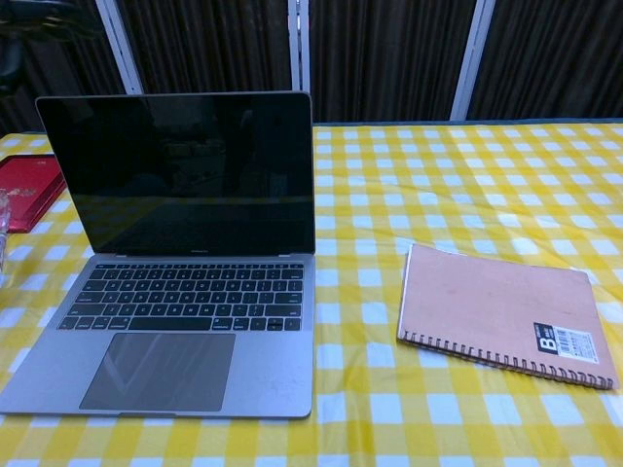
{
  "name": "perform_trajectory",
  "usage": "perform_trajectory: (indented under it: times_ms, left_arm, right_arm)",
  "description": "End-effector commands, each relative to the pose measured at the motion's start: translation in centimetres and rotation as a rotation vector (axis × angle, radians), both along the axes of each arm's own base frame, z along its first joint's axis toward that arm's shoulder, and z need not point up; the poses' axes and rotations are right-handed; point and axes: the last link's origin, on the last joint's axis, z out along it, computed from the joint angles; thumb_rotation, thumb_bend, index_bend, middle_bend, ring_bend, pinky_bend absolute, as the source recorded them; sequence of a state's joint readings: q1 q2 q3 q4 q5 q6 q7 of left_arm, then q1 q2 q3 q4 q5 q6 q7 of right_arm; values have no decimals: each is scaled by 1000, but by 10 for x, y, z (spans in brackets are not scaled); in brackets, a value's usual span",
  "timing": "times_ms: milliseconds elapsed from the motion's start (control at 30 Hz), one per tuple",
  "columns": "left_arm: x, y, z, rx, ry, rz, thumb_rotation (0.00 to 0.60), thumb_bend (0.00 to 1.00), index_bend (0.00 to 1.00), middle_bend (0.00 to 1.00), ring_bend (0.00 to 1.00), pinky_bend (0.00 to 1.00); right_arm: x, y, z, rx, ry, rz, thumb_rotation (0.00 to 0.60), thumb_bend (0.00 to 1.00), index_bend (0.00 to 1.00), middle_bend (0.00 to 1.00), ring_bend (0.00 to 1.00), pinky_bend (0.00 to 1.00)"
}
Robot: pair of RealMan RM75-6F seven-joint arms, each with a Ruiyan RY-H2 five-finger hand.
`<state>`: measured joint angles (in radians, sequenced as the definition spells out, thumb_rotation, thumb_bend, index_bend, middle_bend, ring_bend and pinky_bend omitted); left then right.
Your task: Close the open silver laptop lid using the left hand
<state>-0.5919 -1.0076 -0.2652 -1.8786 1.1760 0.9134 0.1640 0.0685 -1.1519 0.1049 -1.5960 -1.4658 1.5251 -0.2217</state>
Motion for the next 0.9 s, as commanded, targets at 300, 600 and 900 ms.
perform_trajectory:
  times_ms: [300, 600, 900]
  left_arm:
    - [30, 42, -32, -88, 1, 18, 559, 1000, 134, 26, 84, 150]
    - [29, 39, -33, -129, -27, 30, 560, 1000, 255, 177, 264, 288]
    - [34, 26, -28, -174, -33, 3, 563, 1000, 321, 255, 307, 289]
  right_arm:
    - [-10, -5, 2, -14, 10, -45, 600, 0, 0, 0, 0, 0]
    - [-13, -7, 2, -15, 11, -57, 600, 0, 0, 0, 0, 0]
    - [-12, -8, 0, -10, 16, -54, 600, 0, 0, 0, 0, 0]
